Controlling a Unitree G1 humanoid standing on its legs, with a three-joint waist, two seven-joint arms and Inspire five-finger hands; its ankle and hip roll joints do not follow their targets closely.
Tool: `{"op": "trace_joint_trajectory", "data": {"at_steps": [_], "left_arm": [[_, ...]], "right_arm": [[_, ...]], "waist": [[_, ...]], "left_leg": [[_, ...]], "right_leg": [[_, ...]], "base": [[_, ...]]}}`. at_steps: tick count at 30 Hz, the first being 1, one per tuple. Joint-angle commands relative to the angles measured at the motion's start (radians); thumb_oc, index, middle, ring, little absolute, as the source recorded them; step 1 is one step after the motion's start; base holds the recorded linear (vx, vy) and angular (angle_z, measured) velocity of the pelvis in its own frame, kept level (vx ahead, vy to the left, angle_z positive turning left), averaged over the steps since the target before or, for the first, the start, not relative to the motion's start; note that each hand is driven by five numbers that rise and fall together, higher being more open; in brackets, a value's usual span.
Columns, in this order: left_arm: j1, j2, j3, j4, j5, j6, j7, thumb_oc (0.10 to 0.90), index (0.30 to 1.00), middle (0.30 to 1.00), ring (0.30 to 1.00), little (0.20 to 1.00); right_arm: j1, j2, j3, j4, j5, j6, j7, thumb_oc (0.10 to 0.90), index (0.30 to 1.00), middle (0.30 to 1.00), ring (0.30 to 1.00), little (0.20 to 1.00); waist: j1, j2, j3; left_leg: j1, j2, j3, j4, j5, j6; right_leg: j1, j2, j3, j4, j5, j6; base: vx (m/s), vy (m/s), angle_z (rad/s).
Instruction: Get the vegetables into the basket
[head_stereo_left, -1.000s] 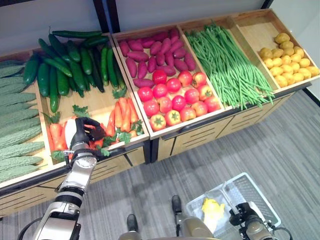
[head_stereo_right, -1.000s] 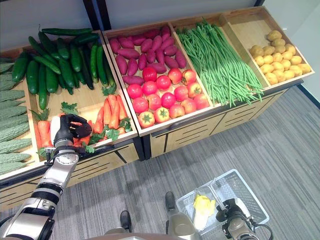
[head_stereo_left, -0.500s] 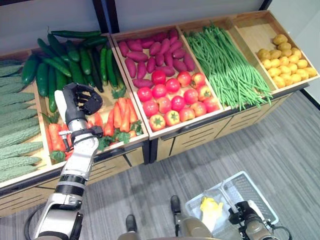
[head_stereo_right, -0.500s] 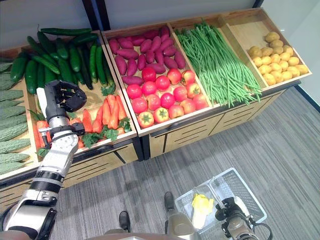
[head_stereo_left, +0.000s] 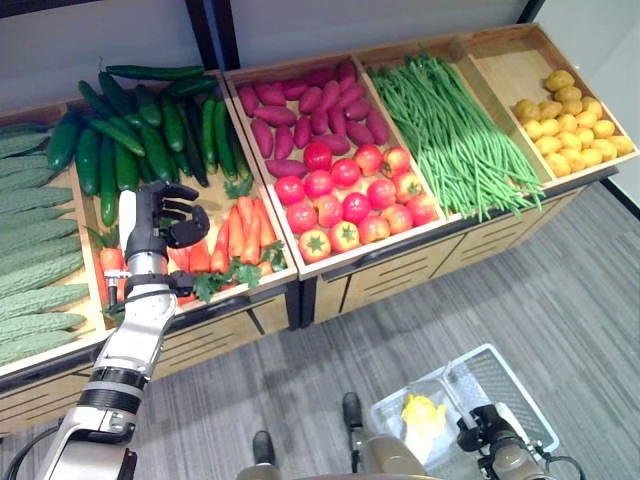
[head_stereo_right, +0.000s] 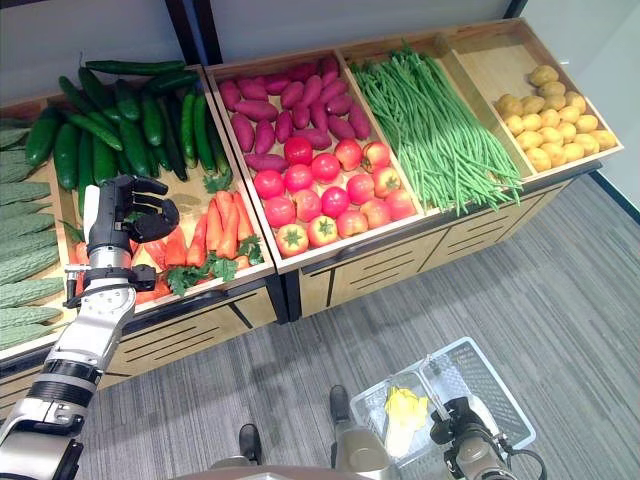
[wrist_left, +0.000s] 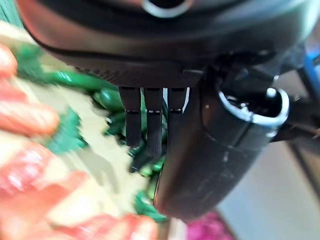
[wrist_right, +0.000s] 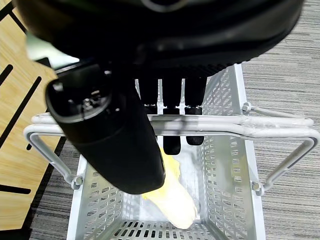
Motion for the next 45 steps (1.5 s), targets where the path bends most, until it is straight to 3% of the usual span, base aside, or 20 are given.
{"op": "trace_joint_trajectory", "data": {"at_steps": [1,12,18,25,31,34,40,45], "left_arm": [[-0.110,0.073,0.038,-0.012,0.144,-0.027,0.056,0.900,1.000,1.000,1.000,1.000],[-0.037,0.037,0.074,0.057,0.266,0.046,0.090,0.900,1.000,1.000,1.000,1.000],[-0.094,0.155,0.006,0.166,0.407,0.083,0.058,0.900,1.000,1.000,1.000,1.000],[-0.118,0.216,-0.065,0.162,0.501,0.094,0.010,0.900,1.000,1.000,1.000,1.000],[-0.110,0.260,-0.081,0.138,0.552,0.091,-0.015,0.900,1.000,1.000,1.000,1.000],[-0.113,0.338,-0.129,0.114,0.660,0.081,-0.047,0.900,1.000,1.000,1.000,1.000],[-0.170,0.420,-0.195,0.107,0.718,0.061,-0.063,0.900,1.000,1.000,1.000,1.000],[-0.240,0.492,-0.316,0.137,0.779,0.030,-0.101,0.900,1.000,1.000,1.000,1.000]], "right_arm": [[-0.007,-0.071,0.000,0.019,-0.012,-0.007,-0.038,0.400,0.300,0.300,0.300,0.300],[0.001,-0.060,0.003,0.017,-0.032,-0.001,-0.042,0.400,0.300,0.300,0.300,0.300],[-0.007,-0.071,0.020,0.006,-0.037,-0.009,-0.044,0.400,0.300,0.300,0.300,0.300],[-0.010,-0.076,0.020,0.006,-0.029,-0.013,-0.041,0.400,0.300,0.300,0.300,0.300],[-0.009,-0.080,0.016,0.002,-0.024,-0.013,-0.035,0.400,0.300,0.300,0.300,0.300],[-0.003,-0.083,0.016,-0.001,-0.027,-0.023,-0.034,0.400,0.300,0.300,0.300,0.300],[-0.006,-0.095,0.019,-0.007,-0.024,-0.029,-0.034,0.400,0.300,0.300,0.300,0.300],[-0.011,-0.100,0.022,-0.009,-0.018,-0.037,-0.030,0.400,0.300,0.300,0.300,0.300]], "waist": [[-0.010,-0.032,-0.061],[-0.005,-0.033,-0.058],[-0.013,-0.031,-0.057],[-0.014,-0.030,-0.046],[-0.012,-0.027,-0.041],[-0.011,-0.024,-0.042],[-0.014,-0.019,-0.036],[-0.017,-0.015,-0.031]], "left_leg": [[-0.013,0.034,-0.038,0.001,-0.026,-0.043],[-0.017,0.036,-0.038,0.001,-0.026,-0.044],[-0.019,0.044,-0.029,0.001,-0.022,-0.048],[-0.022,0.041,-0.027,0.001,-0.020,-0.048],[-0.030,0.039,-0.029,0.001,-0.020,-0.046],[-0.027,0.039,-0.026,0.001,-0.021,-0.046],[-0.035,0.036,-0.027,0.001,-0.020,-0.045],[-0.039,0.032,-0.025,0.001,-0.018,-0.043]], "right_leg": [[0.038,-0.106,-0.003,0.005,-0.068,0.113],[0.037,-0.102,-0.003,0.005,-0.071,0.109],[0.034,-0.098,0.001,0.005,-0.069,0.110],[0.025,-0.099,0.005,0.005,-0.065,0.114],[0.019,-0.100,0.006,0.006,-0.064,0.115],[0.021,-0.102,0.005,0.006,-0.066,0.118],[0.009,-0.104,0.007,0.007,-0.061,0.121],[0.002,-0.107,0.010,0.009,-0.059,0.124]], "base": [[0.00,0.000,0.00],[0.00,0.000,0.00],[0.00,0.000,0.00],[0.00,0.000,0.00],[0.00,0.000,0.00],[0.02,0.011,0.00],[0.00,0.000,0.00],[0.00,0.000,0.00]]}}
